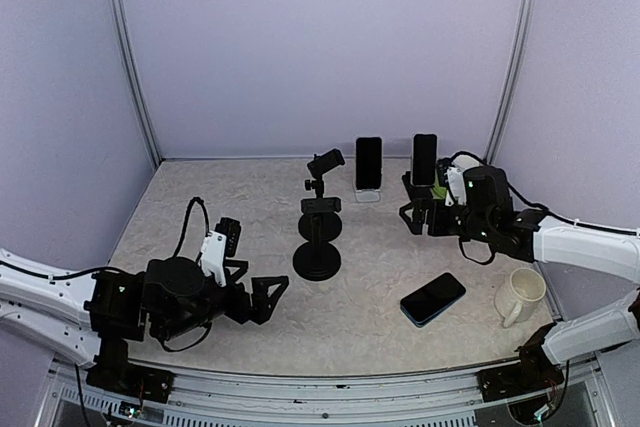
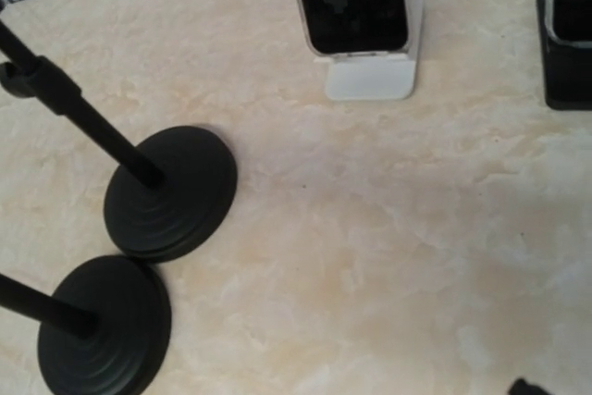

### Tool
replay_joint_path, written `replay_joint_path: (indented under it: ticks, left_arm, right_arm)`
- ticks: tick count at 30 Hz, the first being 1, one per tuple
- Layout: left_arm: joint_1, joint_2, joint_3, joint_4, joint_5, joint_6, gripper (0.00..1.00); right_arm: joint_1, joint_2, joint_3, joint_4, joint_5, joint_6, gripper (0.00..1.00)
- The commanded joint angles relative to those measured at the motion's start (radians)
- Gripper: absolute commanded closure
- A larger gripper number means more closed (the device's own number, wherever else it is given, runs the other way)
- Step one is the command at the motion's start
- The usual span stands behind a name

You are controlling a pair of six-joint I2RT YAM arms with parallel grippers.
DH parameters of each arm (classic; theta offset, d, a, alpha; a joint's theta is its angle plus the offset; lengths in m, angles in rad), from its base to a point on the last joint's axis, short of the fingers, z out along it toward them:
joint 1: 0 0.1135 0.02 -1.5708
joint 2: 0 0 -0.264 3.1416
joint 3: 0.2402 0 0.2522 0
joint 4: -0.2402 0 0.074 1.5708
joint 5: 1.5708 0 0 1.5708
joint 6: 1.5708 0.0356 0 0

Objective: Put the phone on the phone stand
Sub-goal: Pick up the phone from the phone.

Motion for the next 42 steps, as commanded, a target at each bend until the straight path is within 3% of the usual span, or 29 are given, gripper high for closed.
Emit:
replay_joint_path:
  ticks: [1, 9, 20, 26, 31, 35, 42]
  left_arm:
    - [-0.019, -0.001, 0.064, -0.066, -0.04, -0.01, 0.01]
    - [-0.024, -0.055, 0.036, -0.056, -0.011, 0.0, 0.01]
    - [-0.008, -0.054, -0.049, 0.058, 0.06, 0.198, 0.01]
    - [0.092, -0.102, -0.016, 0.048, 0.26, 0.245, 0.01]
    - [0.097, -0.109, 0.031, 0.015, 0.392, 0.277, 0.01]
    - [0.062, -0.069, 0.0, 0.079, 0.384, 0.283, 0.01]
    - [-0.002, 0.061, -0.042, 0.274, 0.315, 0.256, 0.01]
  right_arm:
    - [0.007, -0.005, -0.041, 0.039, 0.04, 0.046, 0.0]
    - [0.007, 0.049, -0.079, 0.102, 0.016, 0.085, 0.0]
    - [0.007, 0.041, 0.076, -0.146, -0.03, 0.023, 0.0]
    - [0.007, -0.022, 0.136, -0.221, 0.015, 0.033, 0.0]
    - [0.007, -0.022, 0.204, -0.27, 0.085, 0.038, 0.0]
    - [0.007, -0.052, 0.156, -0.243, 0.054, 0.062, 0.0]
    - [0.007, -0.062, 0.128, -0.265, 0.03, -0.056, 0.0]
